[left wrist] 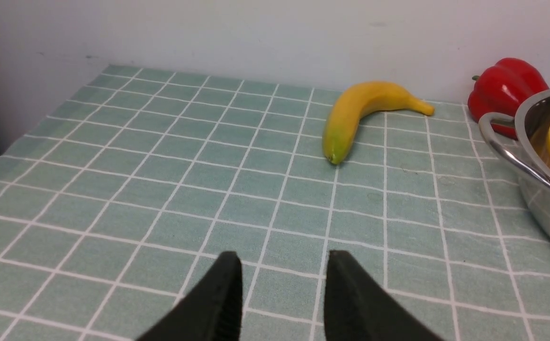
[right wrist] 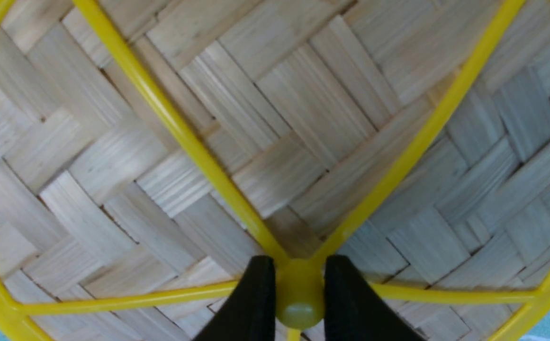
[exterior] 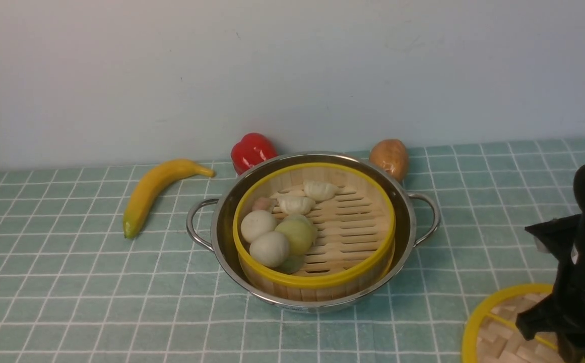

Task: Place the steamer in the pot on the blue tablecloth, and put the lid on the steamer.
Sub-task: 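Move the gripper down to the bamboo steamer lid and grasp its center knob, then place the bamboo steamer lid onto the steamer basket in the pot with the right gripper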

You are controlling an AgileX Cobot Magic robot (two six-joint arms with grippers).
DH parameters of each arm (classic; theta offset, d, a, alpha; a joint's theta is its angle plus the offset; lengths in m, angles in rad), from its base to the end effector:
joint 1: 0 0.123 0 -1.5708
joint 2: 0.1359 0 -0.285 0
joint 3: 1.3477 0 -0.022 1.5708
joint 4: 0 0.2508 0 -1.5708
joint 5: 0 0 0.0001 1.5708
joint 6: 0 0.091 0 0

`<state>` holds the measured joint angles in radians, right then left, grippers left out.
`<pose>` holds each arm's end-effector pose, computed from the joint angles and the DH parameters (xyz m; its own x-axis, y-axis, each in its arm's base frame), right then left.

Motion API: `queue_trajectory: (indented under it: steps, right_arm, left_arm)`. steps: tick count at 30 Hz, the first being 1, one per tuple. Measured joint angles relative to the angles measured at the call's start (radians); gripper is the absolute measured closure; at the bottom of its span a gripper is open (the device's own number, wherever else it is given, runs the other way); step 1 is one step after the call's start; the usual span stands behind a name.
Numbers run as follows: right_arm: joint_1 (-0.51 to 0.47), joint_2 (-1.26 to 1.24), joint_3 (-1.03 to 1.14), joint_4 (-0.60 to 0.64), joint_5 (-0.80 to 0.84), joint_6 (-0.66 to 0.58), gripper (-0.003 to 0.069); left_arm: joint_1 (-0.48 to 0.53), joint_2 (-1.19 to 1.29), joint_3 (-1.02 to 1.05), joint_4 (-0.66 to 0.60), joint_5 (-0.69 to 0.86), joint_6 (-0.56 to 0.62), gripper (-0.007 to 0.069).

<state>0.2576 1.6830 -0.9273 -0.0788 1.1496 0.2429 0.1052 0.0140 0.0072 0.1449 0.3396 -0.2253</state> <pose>0.2514 0.0595 0.1731 -0.9738 -0.0409 0.2237 -0.0690 0.9905 -0.1191 0.0538 0.0101 0.1797 -0.2512 -0.1154 -0.9610 -0.1739 0.9821 -0.0725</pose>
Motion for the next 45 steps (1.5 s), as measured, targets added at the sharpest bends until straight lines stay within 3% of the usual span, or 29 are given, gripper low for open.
queue_trajectory:
  steps: [10, 22, 33, 45]
  right_arm:
    - [0.003, -0.036, 0.006, -0.028, -0.016, 0.003, 0.0516]
    - [0.003, -0.255, -0.172, -0.081, 0.073, -0.03, 0.0516]
    - [0.03, -0.184, -0.429, 0.224, 0.025, -0.344, 0.0516]
    - [0.233, 0.113, -0.753, 0.253, 0.001, -0.502, 0.0516]
  left_arm:
    - [0.0, 0.0, 0.0, 0.0, 0.0, 0.0, 0.0382]
    - [0.0, 0.0, 0.0, 0.0, 0.0, 0.0, 0.0382]
    - [0.0, 0.0, 0.0, 0.0, 0.0, 0.0, 0.0382]
    - [0.0, 0.0, 0.0, 0.0, 0.0, 0.0, 0.0382]
